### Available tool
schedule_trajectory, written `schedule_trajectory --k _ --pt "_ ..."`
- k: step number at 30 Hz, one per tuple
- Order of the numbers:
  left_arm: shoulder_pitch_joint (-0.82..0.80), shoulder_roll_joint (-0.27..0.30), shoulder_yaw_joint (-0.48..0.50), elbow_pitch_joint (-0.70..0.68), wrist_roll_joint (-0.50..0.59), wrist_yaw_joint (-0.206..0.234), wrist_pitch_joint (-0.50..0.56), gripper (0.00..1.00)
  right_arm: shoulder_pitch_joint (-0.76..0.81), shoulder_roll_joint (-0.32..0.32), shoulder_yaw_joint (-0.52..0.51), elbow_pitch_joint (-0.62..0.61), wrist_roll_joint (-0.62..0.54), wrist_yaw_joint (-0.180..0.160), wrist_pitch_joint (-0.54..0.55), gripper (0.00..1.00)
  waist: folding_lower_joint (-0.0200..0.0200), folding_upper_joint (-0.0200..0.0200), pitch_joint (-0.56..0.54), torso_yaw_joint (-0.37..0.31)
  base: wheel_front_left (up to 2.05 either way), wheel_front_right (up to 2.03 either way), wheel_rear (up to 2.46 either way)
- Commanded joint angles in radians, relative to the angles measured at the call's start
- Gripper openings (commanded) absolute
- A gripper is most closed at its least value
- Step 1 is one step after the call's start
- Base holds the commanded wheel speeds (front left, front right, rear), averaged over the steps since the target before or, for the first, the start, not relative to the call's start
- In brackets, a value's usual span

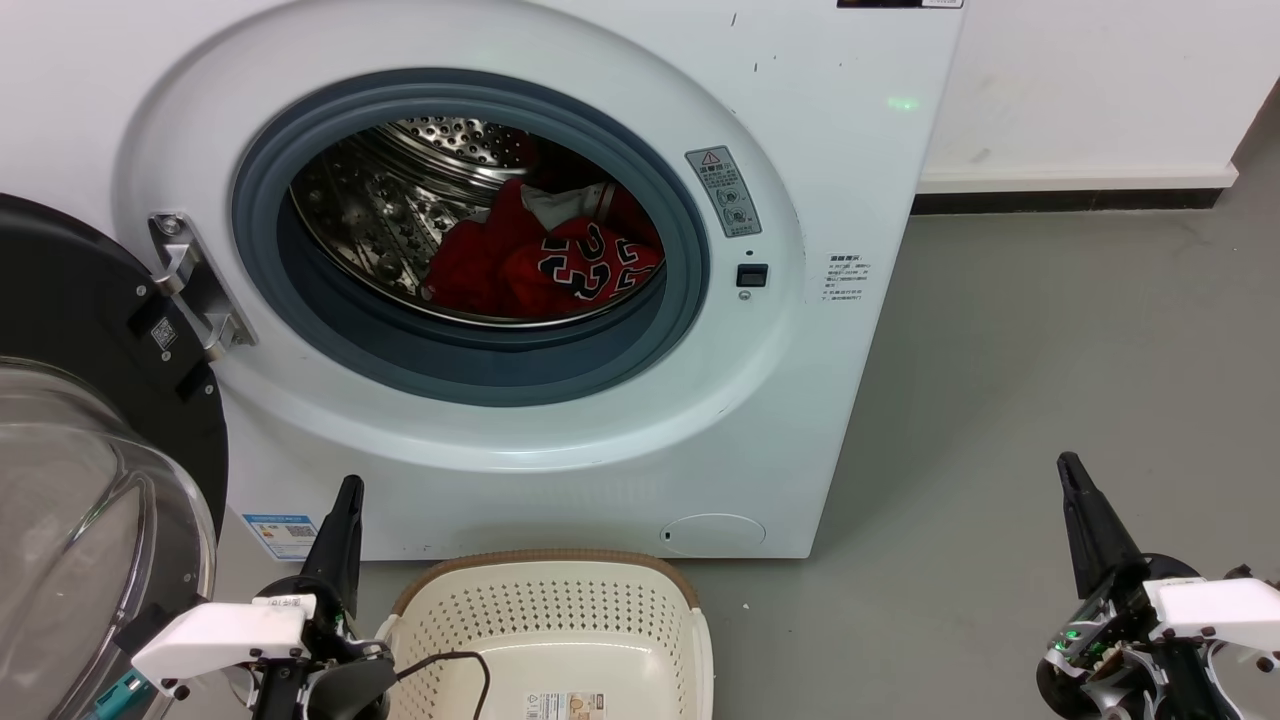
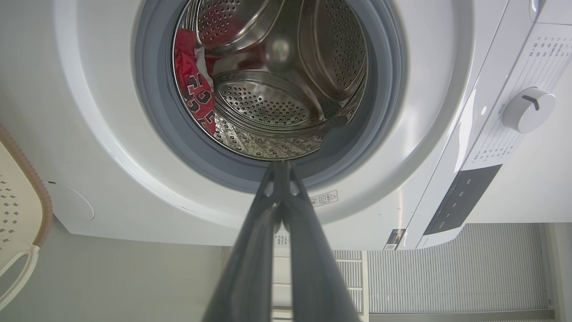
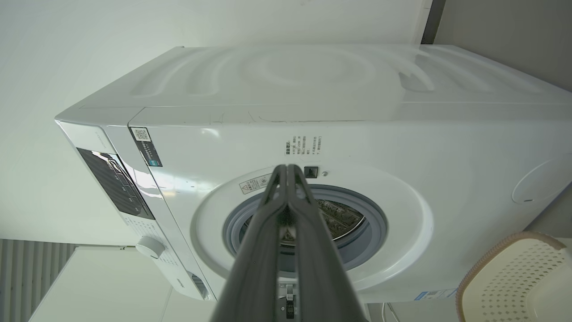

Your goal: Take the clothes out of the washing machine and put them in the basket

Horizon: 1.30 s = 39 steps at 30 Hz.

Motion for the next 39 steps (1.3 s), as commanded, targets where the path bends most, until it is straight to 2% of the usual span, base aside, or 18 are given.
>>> schedule_trajectory --k 1,18,19,23,26,34,39 --pt "-0.007 -0.003 0.003 0.001 0.003 -0.003 0.004 0.0 -0.013 0.003 0.0 0.002 -0.005 0.0 0.001 0.0 0.0 0.0 0.0 0.0 0.0 0.0 0.0" --pt "-0.007 -0.003 0.003 0.001 0.003 -0.003 0.004 0.0 -0.013 0.003 0.0 0.002 -0.005 0.0 0.001 0.0 0.0 0.0 0.0 0.0 0.0 0.0 0.0" --pt "0.001 0.0 -0.001 0.003 0.0 0.0 -0.001 1.0 0.002 0.0 0.0 0.002 0.0 0.0 -0.001 1.0 0.0 0.0 0.0 0.0 0.0 0.0 0.0" --pt "0.024 -0.002 -0.007 0.023 0.002 0.0 -0.008 1.0 0.025 0.002 0.003 0.024 -0.002 0.0 -0.007 1.0 0.0 0.0 0.0 0.0 0.0 0.0 0.0" --pt "0.031 -0.002 -0.002 0.007 0.048 0.001 -0.034 1.0 0.034 0.002 -0.001 0.019 -0.044 0.0 -0.033 1.0 0.0 0.0 0.001 0.0 0.0 0.0 0.0" --pt "0.033 -0.002 0.003 -0.045 0.191 0.028 -0.068 1.0 0.044 0.002 -0.011 -0.038 -0.225 0.0 -0.067 1.0 0.0 0.0 0.003 -0.001 0.0 0.0 0.0" --pt "0.045 -0.002 -0.022 -0.089 0.344 0.065 -0.095 1.0 0.058 0.002 0.001 -0.086 -0.39 0.0 -0.094 1.0 0.0 0.0 0.005 -0.002 0.0 0.0 0.0"
